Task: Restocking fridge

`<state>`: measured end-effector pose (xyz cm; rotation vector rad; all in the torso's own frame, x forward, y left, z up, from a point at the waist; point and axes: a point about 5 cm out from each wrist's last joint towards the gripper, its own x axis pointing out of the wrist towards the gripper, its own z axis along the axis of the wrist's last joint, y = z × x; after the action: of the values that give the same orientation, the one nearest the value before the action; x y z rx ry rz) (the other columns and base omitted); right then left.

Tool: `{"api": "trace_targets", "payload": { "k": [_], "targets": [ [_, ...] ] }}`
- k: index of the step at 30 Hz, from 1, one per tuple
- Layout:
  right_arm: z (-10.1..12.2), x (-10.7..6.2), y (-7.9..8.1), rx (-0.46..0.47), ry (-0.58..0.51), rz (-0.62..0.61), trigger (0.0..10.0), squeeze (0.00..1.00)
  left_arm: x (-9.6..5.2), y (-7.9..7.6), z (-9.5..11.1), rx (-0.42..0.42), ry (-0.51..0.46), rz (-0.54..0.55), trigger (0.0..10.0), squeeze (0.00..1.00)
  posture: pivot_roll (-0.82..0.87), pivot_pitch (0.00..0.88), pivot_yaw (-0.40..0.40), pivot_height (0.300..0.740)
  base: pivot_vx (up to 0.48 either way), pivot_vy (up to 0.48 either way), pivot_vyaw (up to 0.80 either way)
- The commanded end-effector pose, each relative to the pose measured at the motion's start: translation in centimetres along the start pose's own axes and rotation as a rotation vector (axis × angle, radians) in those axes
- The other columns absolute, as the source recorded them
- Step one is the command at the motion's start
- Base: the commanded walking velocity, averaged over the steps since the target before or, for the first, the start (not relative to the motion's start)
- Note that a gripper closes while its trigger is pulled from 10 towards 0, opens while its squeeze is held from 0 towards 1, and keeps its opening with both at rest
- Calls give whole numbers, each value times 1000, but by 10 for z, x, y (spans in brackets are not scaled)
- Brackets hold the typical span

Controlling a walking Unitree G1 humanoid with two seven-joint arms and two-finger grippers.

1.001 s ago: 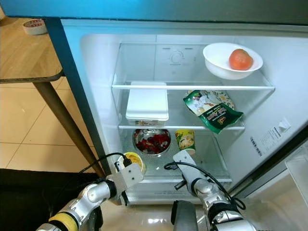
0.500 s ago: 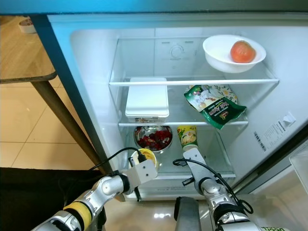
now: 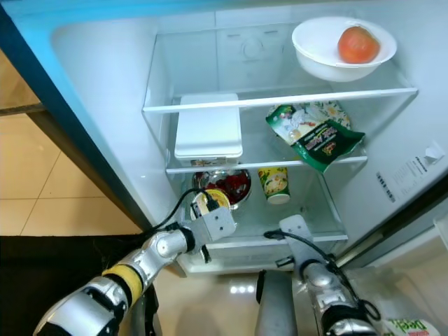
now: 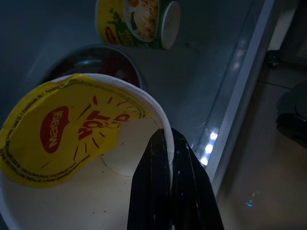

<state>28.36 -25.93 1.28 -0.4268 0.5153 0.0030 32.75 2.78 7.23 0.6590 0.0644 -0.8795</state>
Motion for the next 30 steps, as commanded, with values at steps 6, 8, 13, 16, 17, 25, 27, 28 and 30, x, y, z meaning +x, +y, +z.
{"api": "trace_targets", "payload": {
  "k": [6,8,13,16,17,25,27,28,30],
  "targets": [
    [3,-7,-13,70,-99,-49,10000,0,-5,0,-13,-20,49,32,10000,0,-81,366,87,427,0,0,0],
    [7,-9,-12,85,-140,-45,10000,0,-6,1,-15,-30,55,46,10000,0,-80,380,87,427,0,0,0],
    [16,-13,-10,92,-205,-28,10000,0,-7,4,-18,-57,72,60,10000,0,-81,393,90,427,0,0,0],
    [21,-14,-7,96,-233,-16,10000,0,-8,7,-19,-48,85,75,10000,0,-81,401,92,427,0,0,0],
    [23,-15,-5,97,-244,-10,10000,0,-8,10,-19,-46,90,96,10000,0,-80,404,93,427,0,0,0],
    [27,-20,-3,105,-267,3,10000,0,-7,32,-12,-72,89,208,10000,753,-85,402,94,427,0,0,0],
    [29,-21,-4,104,-276,2,10000,0,-6,35,-9,-82,79,220,10000,1000,-85,402,94,427,0,0,0],
    [30,-21,-5,104,-278,2,10000,0,-6,36,-7,-88,73,226,10000,1000,-89,399,95,427,0,0,0],
    [30,-21,-5,104,-278,2,10000,0,-6,36,-7,-88,73,226,10000,1000,-89,399,95,427,0,0,0]
  ]
}}
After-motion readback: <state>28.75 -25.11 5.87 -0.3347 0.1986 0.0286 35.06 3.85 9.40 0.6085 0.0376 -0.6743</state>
